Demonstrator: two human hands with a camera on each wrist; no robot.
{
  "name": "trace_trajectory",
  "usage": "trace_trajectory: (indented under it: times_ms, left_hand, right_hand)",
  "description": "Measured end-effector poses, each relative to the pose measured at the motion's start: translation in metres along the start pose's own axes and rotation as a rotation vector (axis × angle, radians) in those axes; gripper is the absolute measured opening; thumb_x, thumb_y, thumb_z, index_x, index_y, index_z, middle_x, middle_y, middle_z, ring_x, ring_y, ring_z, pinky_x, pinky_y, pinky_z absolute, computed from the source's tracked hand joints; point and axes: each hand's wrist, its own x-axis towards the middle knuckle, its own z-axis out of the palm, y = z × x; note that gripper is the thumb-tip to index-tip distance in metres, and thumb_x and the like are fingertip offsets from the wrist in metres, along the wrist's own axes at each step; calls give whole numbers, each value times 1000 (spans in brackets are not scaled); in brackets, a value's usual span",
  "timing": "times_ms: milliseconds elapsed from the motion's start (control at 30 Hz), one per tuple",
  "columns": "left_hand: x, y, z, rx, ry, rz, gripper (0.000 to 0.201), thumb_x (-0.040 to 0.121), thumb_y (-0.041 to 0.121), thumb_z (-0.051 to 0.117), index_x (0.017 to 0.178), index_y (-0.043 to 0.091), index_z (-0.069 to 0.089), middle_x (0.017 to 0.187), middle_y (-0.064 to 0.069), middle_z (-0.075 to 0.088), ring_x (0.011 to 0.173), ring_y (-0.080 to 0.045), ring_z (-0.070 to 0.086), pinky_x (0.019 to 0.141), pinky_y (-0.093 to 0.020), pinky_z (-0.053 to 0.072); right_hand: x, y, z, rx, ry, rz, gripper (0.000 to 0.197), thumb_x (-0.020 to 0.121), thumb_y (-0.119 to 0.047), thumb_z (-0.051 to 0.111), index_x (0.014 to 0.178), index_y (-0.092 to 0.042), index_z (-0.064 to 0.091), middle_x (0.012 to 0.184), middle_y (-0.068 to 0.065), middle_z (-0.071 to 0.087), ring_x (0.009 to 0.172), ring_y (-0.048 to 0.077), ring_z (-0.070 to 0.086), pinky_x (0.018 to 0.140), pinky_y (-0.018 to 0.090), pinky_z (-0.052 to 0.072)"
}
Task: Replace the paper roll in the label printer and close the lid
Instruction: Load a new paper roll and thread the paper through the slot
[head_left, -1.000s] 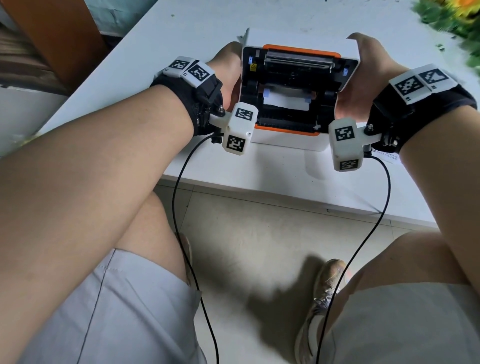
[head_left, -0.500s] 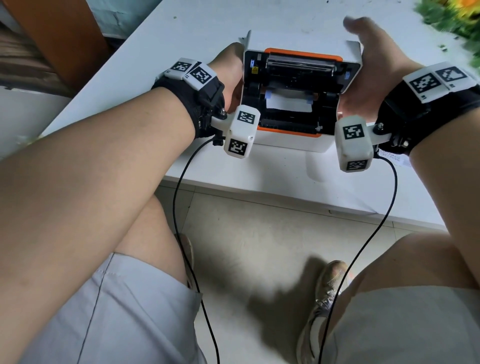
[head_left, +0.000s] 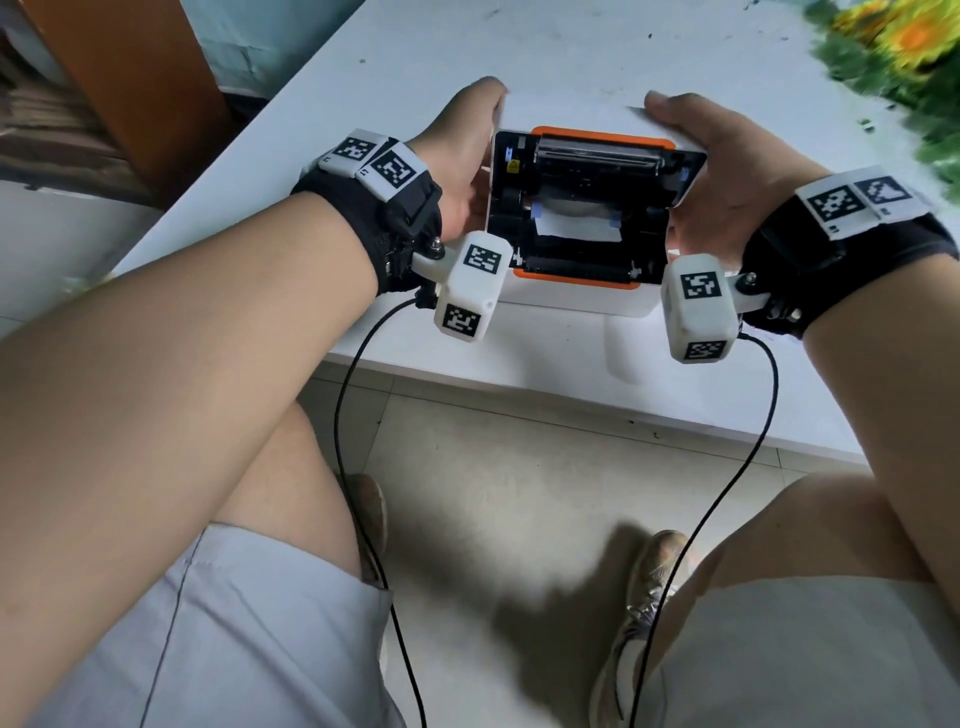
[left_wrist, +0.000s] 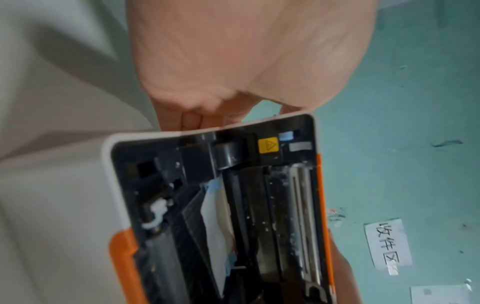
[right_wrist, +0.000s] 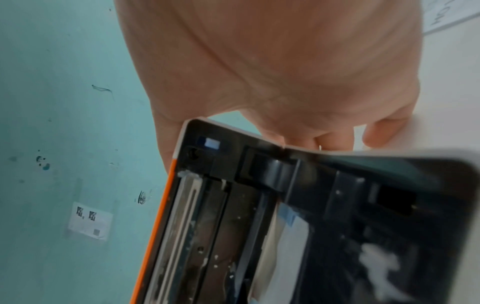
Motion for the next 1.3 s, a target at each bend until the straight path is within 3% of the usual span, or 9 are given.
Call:
trace_trajectory:
  times_ms: [67,133,200,367,700,933,1100,1200,1300]
  left_hand:
    - [1,0,-2,60,-41,22,78,81,71,61,140,19,58,149,-9,59,125,-36,65,95,-49,58]
    - [-2,-4,3,116,-120,86,93,78,76,66,157,31,47,166,-11,42,137,-31,59,98,-42,56]
    - [-5,-8,6,155,-141,162,84,86,67,66,157,25,49,164,-14,45,131,-26,63,91,-37,58]
    - [0,-10,12,127,-54,264,90,71,70,77,146,22,60,160,-7,52,148,-29,48,122,-54,37]
    - [22,-10,15,172,50,209,66,62,77,72,108,29,65,123,-8,72,121,-32,70,109,-55,51]
    - [12,-9,15,158,-5,215,50,79,67,68,109,27,71,102,-1,78,94,-23,77,84,-38,58]
    - [7,-10,18,193,20,178,88,68,78,71,137,24,67,142,-9,67,121,-27,69,102,-43,54]
    - [-1,-8,20,184,18,179,44,88,68,63,107,29,71,107,-1,77,89,-21,74,88,-36,57]
    - [-8,-6,19,171,2,140,35,95,64,59,106,33,70,99,4,76,74,-16,75,76,-31,58]
  right_hand:
    - [1,3,1,55,13,-6,39,82,-44,85,115,-27,73,140,12,72,122,42,72,107,61,52]
    - [1,5,1,93,17,-2,41,79,-42,87,115,-27,74,138,13,73,124,42,71,108,62,51]
    - [-3,6,4,120,-1,11,39,81,-43,85,115,-27,75,137,12,74,123,41,72,108,61,51]
    - [-5,7,9,152,45,-1,59,78,-47,85,129,-19,76,136,13,75,122,37,74,109,59,51]
    - [3,6,15,165,-4,-29,65,96,-53,65,147,-13,63,114,15,78,92,31,80,91,50,63]
    - [8,6,11,101,26,-8,46,94,-58,64,104,-14,74,103,10,70,91,27,63,90,38,57]
    - [7,6,11,120,51,-99,37,98,-47,66,80,-19,81,90,10,79,71,29,77,64,35,63]
    - [10,7,9,102,53,-115,36,96,-49,68,73,-25,81,97,9,74,78,28,70,72,33,60]
    - [7,7,11,112,32,-101,38,97,-50,66,73,-25,83,91,8,78,76,29,77,75,35,63]
